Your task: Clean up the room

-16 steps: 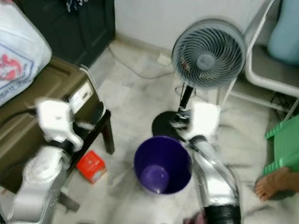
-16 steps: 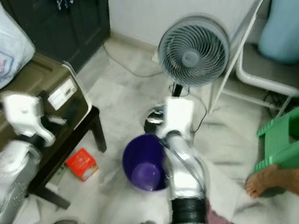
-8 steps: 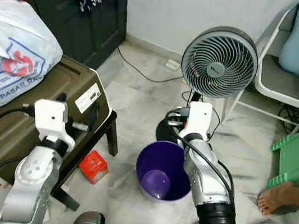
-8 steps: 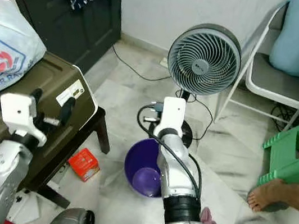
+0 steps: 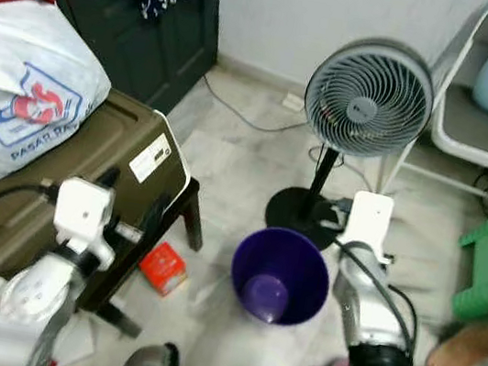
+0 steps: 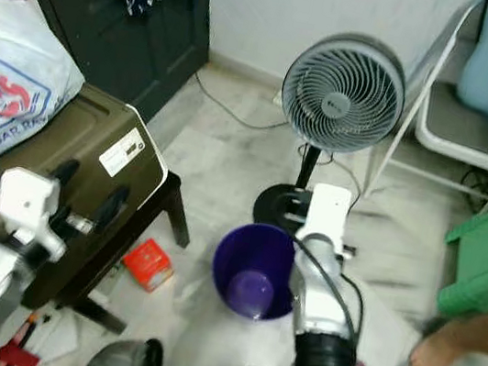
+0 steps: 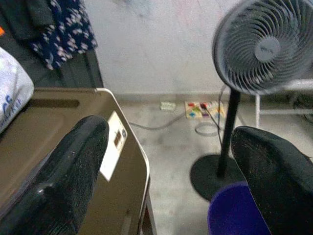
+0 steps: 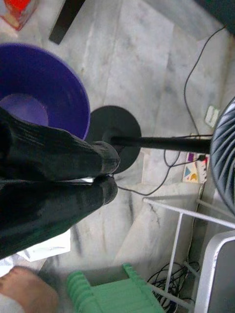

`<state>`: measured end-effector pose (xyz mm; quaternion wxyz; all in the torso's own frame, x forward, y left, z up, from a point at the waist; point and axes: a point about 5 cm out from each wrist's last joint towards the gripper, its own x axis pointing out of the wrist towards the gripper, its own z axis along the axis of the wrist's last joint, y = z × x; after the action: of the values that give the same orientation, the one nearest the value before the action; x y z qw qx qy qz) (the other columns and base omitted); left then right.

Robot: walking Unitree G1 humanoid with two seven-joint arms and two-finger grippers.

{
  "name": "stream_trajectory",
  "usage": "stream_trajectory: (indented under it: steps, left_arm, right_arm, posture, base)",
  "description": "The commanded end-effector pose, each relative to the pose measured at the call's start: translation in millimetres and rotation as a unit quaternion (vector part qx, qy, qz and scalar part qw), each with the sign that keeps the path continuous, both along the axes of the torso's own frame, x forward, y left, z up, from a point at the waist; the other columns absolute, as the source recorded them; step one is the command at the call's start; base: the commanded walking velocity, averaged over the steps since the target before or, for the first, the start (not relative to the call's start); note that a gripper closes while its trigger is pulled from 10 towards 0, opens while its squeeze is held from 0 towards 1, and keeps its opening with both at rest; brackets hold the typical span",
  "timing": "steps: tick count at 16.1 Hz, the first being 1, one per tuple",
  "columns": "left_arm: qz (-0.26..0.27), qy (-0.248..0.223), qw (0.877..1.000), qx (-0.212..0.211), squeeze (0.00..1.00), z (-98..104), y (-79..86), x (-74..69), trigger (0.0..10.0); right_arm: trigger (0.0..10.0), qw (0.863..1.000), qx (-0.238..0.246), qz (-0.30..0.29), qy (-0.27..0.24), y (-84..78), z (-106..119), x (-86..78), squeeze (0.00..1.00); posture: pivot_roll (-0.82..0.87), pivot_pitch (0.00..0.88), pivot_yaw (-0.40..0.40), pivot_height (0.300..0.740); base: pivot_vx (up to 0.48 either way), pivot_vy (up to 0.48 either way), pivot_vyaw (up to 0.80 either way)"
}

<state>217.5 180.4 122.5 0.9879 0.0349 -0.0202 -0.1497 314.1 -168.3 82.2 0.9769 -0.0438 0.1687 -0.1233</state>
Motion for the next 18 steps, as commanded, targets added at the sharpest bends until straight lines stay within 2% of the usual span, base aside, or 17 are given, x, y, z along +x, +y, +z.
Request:
stream_trajectory:
  steps: [1, 2, 4, 7, 8, 12, 15, 18]
  left_arm:
    - [-0.007, 0.001, 1.000, 0.002, 0.00, 4, 0.8, -3.9, 10.0]
    - [-0.003, 0.015, 1.000, 0.009, 0.00, 0, 2.8, -8.8, 10.0]
    - [-0.005, 0.019, 1.000, 0.013, 0.00, 2, 6.3, -14.8, 10.0]
    - [0.000, 0.030, 0.999, 0.025, 0.00, 8, 12.8, -24.9, 10.0]
    - [0.006, 0.040, 0.999, 0.035, 0.00, 9, 18.6, -33.7, 10.0]
    - [0.029, 0.053, 0.997, 0.055, 0.00, 14, 32.6, -46.1, 10.0]
    - [0.030, 0.064, 0.996, 0.063, 0.00, 15, 36.0, -50.5, 10.0]
    - [0.034, 0.065, 0.995, 0.068, 0.00, 18, 38.8, -51.5, 10.0]
  right_arm:
    - [10.0, 1.000, -0.006, -0.006, -0.003, -1.8, 2, -2.4, 0.00]
    - [10.0, 1.000, -0.019, -0.007, -0.003, -5.7, -2, -3.2, 0.00]
    - [10.0, 1.000, -0.028, 0.004, -0.012, -1.1, 1, -2.8, 0.00]
    - [10.0, 0.998, -0.019, 0.057, -0.031, 27.2, 5, 10.9, 0.00]
    - [10.0, 0.997, -0.016, 0.068, -0.028, 38.4, 3, 14.8, 0.00]
    - [10.0, 0.995, -0.028, 0.084, -0.047, 55.0, 9, 29.6, 0.00]
    - [10.0, 0.994, -0.042, 0.088, -0.057, 59.1, 15, 41.4, 0.00]
    - [10.0, 0.994, -0.055, 0.063, -0.067, 48.3, 21, 48.6, 0.00]
  posture:
    - [0.11, 0.191, 0.087, 0.740]
    - [0.12, 0.203, 0.096, 0.740]
    - [0.14, 0.223, 0.109, 0.740]
    - [0.20, 0.276, 0.152, 0.740]
    - [0.23, 0.285, 0.163, 0.740]
    - [0.29, 0.305, 0.187, 0.740]
    - [0.31, 0.321, 0.204, 0.740]
    - [0.32, 0.324, 0.203, 0.740]
  base:
    - [0.000, 0.000, 0.00]
    - [0.000, 0.000, 0.00]
    - [0.000, 0.000, 0.00]
    - [0.000, 0.000, 0.00]
    - [0.000, 0.000, 0.00]
    - [0.000, 0.000, 0.00]
    - [0.000, 0.000, 0.00]
    - [0.000, 0.000, 0.00]
